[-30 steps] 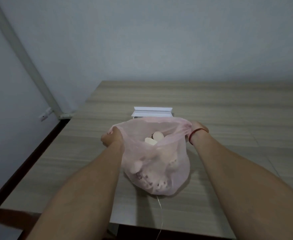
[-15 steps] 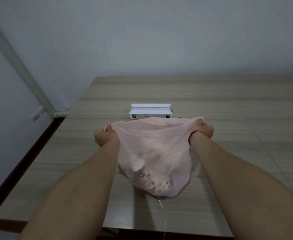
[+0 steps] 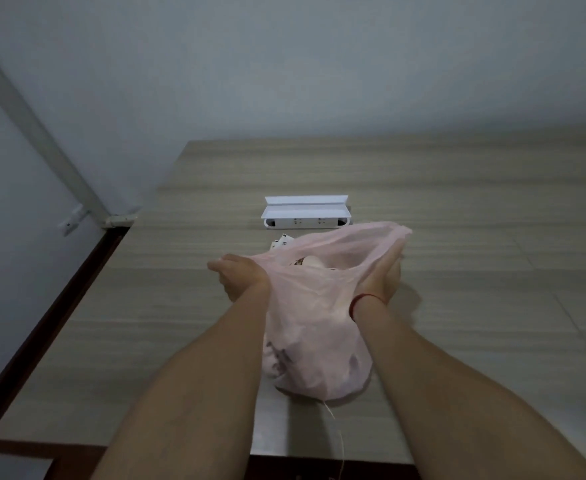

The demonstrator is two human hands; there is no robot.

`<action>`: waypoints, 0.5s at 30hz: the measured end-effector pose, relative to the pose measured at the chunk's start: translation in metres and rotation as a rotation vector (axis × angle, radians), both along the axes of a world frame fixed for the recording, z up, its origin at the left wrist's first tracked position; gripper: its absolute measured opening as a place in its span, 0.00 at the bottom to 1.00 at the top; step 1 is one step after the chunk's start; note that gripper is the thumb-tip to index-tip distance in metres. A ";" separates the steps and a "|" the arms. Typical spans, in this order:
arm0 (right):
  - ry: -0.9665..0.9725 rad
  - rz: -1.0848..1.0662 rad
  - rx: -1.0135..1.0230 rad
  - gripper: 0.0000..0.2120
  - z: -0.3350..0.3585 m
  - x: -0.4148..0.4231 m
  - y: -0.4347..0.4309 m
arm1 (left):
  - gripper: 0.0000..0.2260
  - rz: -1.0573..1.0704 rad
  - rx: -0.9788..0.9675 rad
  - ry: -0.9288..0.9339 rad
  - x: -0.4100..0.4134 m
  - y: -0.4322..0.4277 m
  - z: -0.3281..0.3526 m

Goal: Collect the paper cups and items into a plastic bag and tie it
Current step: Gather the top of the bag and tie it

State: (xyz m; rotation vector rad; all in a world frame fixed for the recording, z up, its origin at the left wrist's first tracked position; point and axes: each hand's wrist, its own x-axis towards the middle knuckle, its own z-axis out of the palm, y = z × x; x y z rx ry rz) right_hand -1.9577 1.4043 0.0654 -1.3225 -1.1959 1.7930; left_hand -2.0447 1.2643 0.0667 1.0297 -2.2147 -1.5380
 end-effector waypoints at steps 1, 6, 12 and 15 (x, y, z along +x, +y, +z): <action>-0.006 0.019 0.060 0.40 -0.001 0.000 -0.006 | 0.16 0.005 -0.005 -0.009 -0.001 0.003 0.002; -0.131 0.295 0.476 0.56 -0.001 -0.005 -0.005 | 0.17 -0.012 0.011 -0.058 -0.012 0.007 0.009; -0.364 0.304 0.513 0.22 0.002 -0.022 0.018 | 0.17 -0.035 0.079 -0.037 -0.018 -0.005 0.003; -0.326 0.049 0.282 0.23 0.006 -0.019 0.033 | 0.17 0.063 0.084 0.046 -0.021 -0.023 0.000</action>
